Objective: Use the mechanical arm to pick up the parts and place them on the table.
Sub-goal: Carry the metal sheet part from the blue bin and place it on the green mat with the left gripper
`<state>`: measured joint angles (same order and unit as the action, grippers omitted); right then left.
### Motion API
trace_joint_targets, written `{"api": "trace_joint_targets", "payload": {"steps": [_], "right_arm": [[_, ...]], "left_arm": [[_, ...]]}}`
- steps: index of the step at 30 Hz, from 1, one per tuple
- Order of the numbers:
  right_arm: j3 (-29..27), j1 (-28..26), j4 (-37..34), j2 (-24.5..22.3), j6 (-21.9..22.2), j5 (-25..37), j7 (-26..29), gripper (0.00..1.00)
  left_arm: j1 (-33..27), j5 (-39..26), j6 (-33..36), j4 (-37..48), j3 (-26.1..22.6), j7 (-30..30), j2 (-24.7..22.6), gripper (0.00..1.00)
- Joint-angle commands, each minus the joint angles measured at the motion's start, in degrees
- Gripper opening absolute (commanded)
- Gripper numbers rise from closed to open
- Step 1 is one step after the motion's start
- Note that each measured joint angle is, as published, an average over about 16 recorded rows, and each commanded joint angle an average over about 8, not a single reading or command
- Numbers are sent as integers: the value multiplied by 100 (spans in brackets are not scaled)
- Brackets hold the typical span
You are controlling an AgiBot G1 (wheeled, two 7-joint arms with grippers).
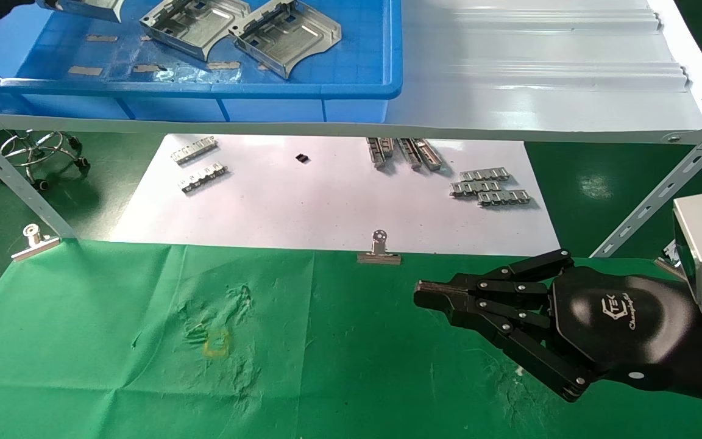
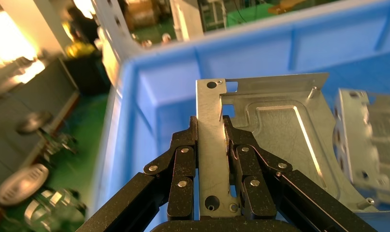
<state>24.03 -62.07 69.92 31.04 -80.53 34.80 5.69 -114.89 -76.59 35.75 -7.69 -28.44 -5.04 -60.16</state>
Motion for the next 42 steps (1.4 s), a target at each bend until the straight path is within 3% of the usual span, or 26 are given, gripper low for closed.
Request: {"api": "trace_joint_targets", "payload": {"steps": [1,5,13,23,28,35,42], "right_arm": [[0,0,0,0,0,0,0,0],[0,0,0,0,0,0,0,0],[0,0,0,0,0,0,0,0],[0,0,0,0,0,0,0,0],[0,0,0,0,0,0,0,0],[0,0,0,0,0,0,0,0],[0,0,0,0,0,0,0,0]], "left_arm": [[-1,34,-92,-112,33,141,33,0],[98,215,296,-443,137,227,197,0],[557,733,1832,-1339,361,429,695,0],[1453,1567,4402,-2502,588,1374,1400,0],[1707,1922,5442,-2973,466,1791,1736,0],[2111,2169,5553,-3699,-268,2257,2087,0],[2187,1365,5103,-3183,-937,2991,1931,0]]}}
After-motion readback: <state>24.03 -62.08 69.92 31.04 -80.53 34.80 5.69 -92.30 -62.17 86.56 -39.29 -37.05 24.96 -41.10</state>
